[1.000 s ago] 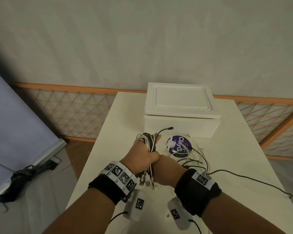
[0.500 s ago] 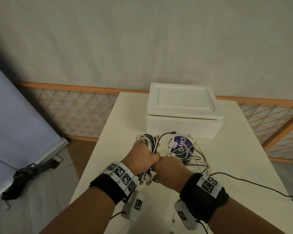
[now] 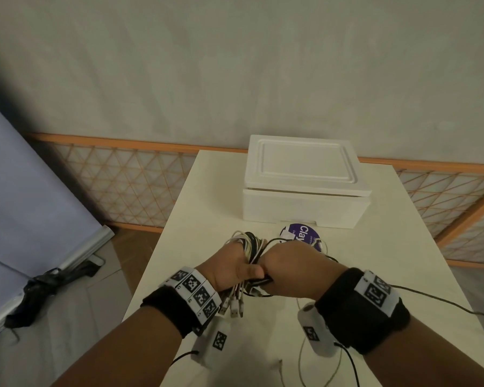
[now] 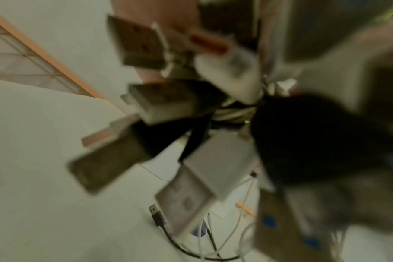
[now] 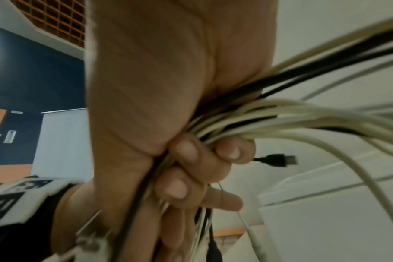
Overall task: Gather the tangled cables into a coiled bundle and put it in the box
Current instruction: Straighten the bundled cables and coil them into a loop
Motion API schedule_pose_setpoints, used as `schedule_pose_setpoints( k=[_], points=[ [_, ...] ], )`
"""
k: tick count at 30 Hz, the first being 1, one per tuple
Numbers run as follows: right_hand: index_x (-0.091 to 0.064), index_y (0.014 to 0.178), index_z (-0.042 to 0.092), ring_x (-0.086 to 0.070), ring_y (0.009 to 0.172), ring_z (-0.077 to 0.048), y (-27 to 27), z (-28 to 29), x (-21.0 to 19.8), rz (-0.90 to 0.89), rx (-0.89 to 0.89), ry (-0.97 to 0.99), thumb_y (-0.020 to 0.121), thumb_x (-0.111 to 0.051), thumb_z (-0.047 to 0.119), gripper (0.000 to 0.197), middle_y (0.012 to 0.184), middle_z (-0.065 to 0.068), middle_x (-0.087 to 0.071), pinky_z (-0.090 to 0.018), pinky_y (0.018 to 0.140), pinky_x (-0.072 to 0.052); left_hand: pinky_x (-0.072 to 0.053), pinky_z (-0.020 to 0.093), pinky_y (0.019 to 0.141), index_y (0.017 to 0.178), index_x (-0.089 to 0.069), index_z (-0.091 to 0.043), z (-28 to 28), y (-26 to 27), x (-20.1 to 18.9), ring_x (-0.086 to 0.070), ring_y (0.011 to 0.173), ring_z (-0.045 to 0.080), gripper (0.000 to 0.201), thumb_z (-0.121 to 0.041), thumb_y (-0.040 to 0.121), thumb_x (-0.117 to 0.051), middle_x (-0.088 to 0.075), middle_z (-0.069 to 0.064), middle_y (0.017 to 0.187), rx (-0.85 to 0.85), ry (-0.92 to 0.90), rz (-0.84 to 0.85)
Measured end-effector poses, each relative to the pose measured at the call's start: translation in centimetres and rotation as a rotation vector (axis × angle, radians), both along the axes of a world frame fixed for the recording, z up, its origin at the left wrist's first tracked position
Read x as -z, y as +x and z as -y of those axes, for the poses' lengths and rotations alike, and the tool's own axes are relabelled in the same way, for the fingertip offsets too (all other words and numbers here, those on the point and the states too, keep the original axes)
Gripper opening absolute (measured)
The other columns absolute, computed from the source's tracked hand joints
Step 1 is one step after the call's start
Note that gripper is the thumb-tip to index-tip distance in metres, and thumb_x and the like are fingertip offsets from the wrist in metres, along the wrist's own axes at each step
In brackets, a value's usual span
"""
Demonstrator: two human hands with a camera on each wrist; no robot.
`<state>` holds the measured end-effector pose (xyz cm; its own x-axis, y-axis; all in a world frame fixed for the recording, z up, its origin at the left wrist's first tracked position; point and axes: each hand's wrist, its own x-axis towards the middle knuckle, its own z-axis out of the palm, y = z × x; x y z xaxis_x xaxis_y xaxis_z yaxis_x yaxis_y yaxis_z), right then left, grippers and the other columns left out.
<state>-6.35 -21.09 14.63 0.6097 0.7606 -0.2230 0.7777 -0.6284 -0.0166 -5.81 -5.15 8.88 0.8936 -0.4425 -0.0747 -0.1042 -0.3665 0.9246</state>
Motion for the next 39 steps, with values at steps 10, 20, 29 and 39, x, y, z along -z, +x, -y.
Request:
schedule_pose_setpoints(
  k=[10,20,29,39],
  points=[
    [-0.063,0.112,0.013,-0.062,0.096,-0.026,0.3,0.2,-0.2,-0.053,-0.101,-0.177,0.089,-0.057,0.025,0.027,0.103,-0.007,-0.066,-0.043,0.084,-0.051,-0.046,0.016,0.059,0.07,-0.053,-0.024,0.1,-0.5,-1.0,-0.06,0.062,-0.001,0.047,0.001,0.05,-0.087,-0.062,-0.015,0.064,0.106,0.128,-0.083],
    [-0.069,0.095,0.028,-0.06,0.087,-0.012,2.3,0.7,-3.0,0.009,-0.087,0.091,0.089,-0.05,0.048,0.029,0.092,0.007,-0.065,-0.035,0.077,-0.048,-0.056,0.024,0.063,0.081,-0.062,-0.007,0.5,-1.2,-1.6,-0.063,0.063,0.002,0.014,-0.001,0.074,-0.073,-0.064,-0.007,0.071,0.053,0.155,-0.088],
    [-0.068,0.09,0.02,-0.062,0.085,-0.015,4.8,-0.1,2.5,0.196,-0.004,0.862,0.094,-0.034,0.057,0.051,0.09,0.008,-0.067,-0.037,0.079,-0.043,-0.049,0.025,0.058,0.07,-0.062,-0.005,-0.2,-0.5,-3.5,-0.058,0.054,0.022,0.008,0.003,0.071,-0.062,-0.061,0.013,0.06,0.044,-0.117,-0.195],
    [-0.07,0.071,0.008,-0.064,0.08,-0.037,3.6,-1.2,2.2,-0.786,0.427,1.36,0.081,-0.05,0.053,0.05,0.08,-0.018,-0.07,-0.04,0.08,-0.052,-0.046,0.024,0.054,0.073,-0.063,-0.003,1.7,-1.5,-3.3,-0.055,0.045,0.016,0.005,-0.006,0.068,-0.063,-0.06,0.004,0.053,0.263,-0.486,-0.356]
  ],
)
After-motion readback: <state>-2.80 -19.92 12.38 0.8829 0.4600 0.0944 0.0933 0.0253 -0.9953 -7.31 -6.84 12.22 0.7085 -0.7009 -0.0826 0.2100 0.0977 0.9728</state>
